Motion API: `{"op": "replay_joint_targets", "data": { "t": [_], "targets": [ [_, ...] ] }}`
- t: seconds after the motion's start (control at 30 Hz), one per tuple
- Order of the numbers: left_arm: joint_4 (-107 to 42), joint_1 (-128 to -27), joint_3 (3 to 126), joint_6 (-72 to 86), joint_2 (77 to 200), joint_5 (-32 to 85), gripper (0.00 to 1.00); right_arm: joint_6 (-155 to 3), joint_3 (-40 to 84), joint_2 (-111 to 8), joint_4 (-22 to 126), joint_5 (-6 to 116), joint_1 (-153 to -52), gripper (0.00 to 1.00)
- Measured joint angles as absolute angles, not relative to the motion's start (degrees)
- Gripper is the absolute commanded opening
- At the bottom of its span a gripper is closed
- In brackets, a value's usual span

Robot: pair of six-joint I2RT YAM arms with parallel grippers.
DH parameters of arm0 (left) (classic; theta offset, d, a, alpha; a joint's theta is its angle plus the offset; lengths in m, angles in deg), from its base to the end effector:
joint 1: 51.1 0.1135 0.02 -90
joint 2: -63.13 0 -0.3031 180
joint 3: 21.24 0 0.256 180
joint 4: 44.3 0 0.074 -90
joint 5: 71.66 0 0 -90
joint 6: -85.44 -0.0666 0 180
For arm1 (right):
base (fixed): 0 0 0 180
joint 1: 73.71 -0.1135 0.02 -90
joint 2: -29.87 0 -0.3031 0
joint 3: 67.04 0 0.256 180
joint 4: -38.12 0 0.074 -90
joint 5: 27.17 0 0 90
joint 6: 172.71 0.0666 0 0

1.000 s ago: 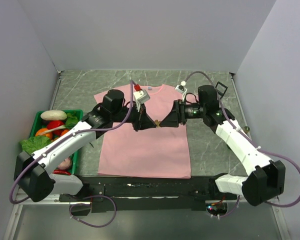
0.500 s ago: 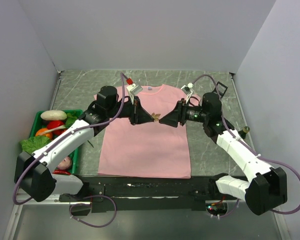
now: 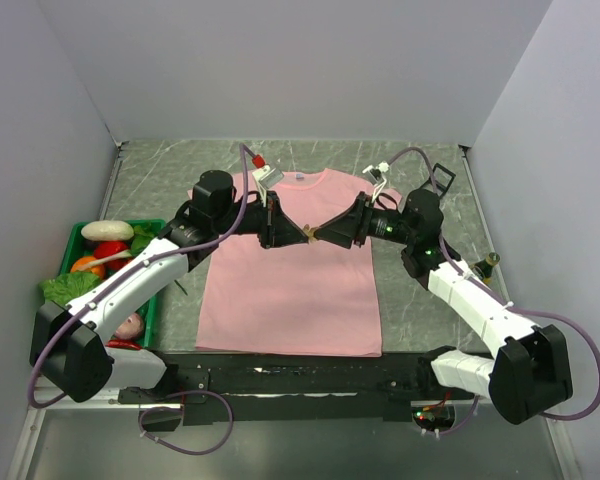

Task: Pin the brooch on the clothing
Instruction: Open the brooch.

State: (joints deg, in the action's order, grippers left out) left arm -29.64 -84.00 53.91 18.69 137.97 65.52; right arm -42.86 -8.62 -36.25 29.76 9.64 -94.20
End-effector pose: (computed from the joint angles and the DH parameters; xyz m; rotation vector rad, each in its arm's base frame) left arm 0.2357 -0.2106 0.3779 0.7923 1.8175 -1.4095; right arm 0.2295 0.1427 0.3577 -0.5286 1.7098 1.5027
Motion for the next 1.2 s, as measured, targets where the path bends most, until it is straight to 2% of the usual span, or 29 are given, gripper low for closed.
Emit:
{"op": "replay_joint_targets", "data": {
  "t": [1.2],
  "targets": [
    [-29.51,-83.63,53.91,18.67,138.0,65.48,0.01,-42.75,-8.62,-37.06,28.49,9.18,-95.97,0.4]
  ]
}}
